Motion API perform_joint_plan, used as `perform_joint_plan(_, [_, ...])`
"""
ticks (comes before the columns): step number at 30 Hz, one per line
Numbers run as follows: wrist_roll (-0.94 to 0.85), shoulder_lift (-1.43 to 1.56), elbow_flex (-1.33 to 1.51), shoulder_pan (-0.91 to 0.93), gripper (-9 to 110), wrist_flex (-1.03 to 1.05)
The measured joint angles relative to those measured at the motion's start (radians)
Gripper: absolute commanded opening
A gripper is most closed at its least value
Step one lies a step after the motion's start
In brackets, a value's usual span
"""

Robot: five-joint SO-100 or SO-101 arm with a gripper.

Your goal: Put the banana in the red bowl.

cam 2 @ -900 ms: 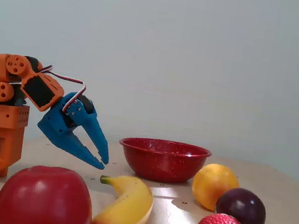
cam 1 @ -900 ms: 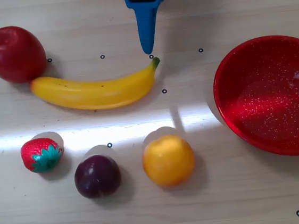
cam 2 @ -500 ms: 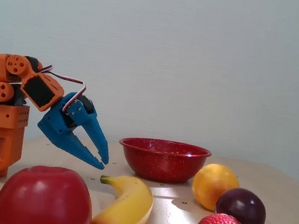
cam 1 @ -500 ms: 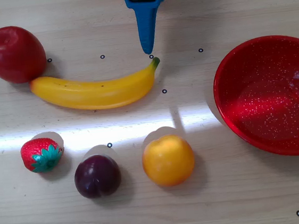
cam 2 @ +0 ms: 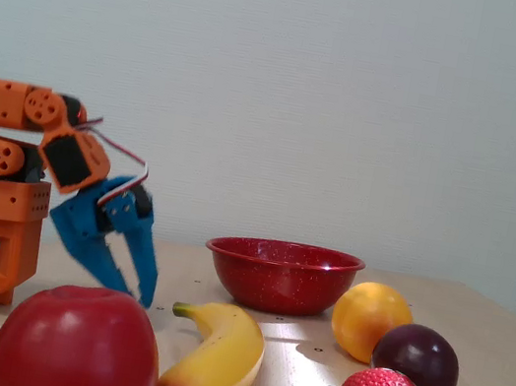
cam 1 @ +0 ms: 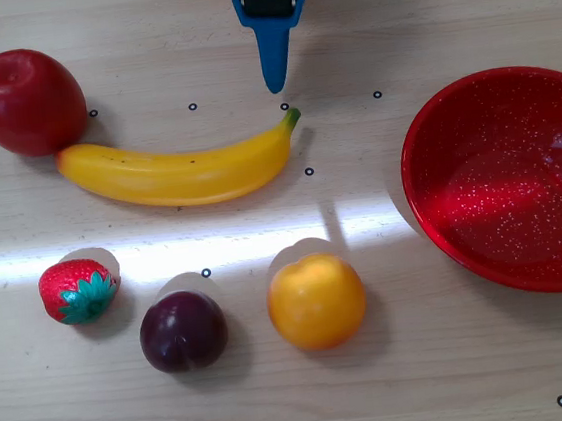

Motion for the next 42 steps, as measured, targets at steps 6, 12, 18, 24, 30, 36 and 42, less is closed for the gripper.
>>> perform_joint_plan(6, [0.043, -0.143, -0.178, -0.002, 0, 0.031])
perform_joint_plan(12, [0.140, -0.321, -0.380, -0.002, 0, 0.135])
perform_joint_plan(18, [0.198, -0.523, -0.620, -0.035, 0, 0.265])
perform_joint_plan(24, [0.238, -0.750, -0.876, -0.118, 0, 0.391])
perform_joint_plan(30, [0.256, -0.969, -1.121, -0.184, 0, 0.511])
perform_joint_plan(36, [0.276, -1.195, -1.345, -0.249, 0, 0.586])
perform_joint_plan(42, [0.321, -1.348, -1.482, -0.285, 0, 0.644])
